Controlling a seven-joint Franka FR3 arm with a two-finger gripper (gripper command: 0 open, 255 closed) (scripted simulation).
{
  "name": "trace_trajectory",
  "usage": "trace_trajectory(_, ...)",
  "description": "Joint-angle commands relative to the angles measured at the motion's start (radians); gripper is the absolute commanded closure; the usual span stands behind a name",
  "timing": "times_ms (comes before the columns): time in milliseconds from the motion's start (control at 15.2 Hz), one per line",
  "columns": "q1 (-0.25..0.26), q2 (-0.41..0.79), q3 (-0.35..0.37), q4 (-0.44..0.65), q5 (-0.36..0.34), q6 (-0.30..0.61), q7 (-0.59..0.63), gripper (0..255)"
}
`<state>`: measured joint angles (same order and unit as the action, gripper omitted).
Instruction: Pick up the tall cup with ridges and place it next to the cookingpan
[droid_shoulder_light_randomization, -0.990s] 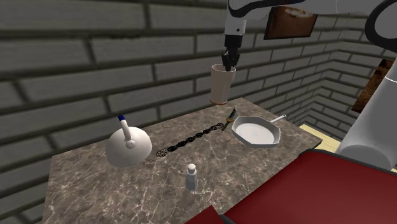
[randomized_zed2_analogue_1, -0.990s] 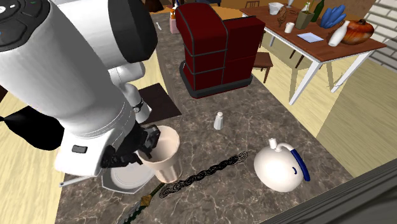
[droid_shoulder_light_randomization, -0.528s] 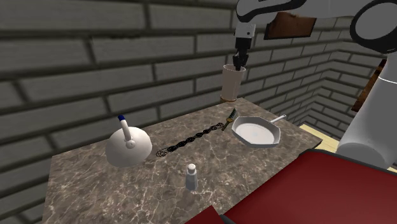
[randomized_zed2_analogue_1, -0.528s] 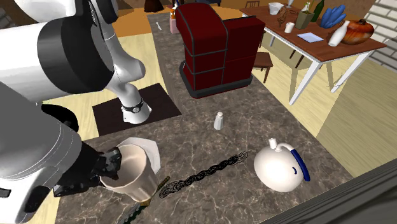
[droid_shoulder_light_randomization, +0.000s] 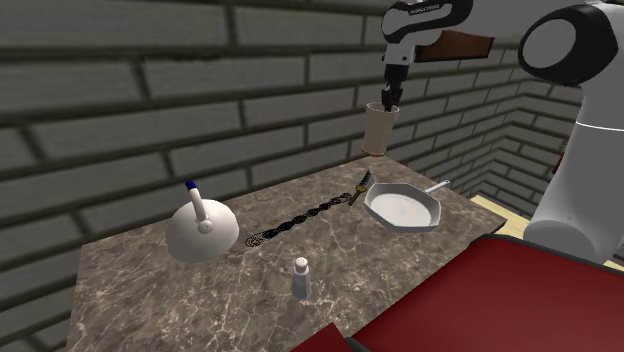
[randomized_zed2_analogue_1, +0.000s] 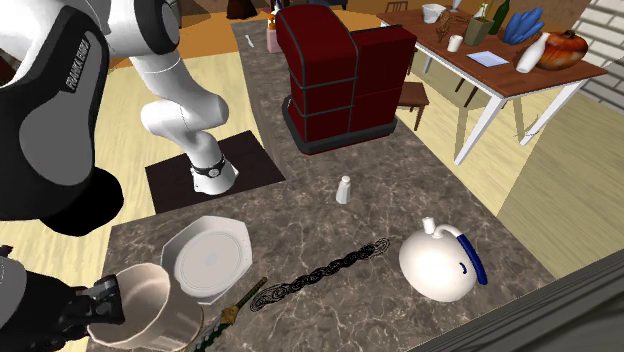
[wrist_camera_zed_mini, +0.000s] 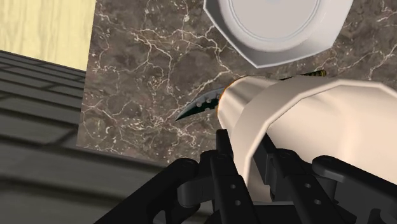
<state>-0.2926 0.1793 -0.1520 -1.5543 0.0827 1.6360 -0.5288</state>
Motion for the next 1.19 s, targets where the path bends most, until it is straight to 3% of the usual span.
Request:
trace_trajectory(0,-0.029,0.046,-0.018,0.053,0.006,-0.01,-0.048,255)
trace_trajectory(528,-0.153,0.255,-0.066,0.303,0.043,-0.065,-0.203,255)
trace_trajectory(858,-0.258,0.458,-0.076,0.593,0.078,-0.156,-0.285,255)
trace_trajectory(1122,-0.249,0.439,-0.077,0.507,0.075,-0.09,-0.289,255)
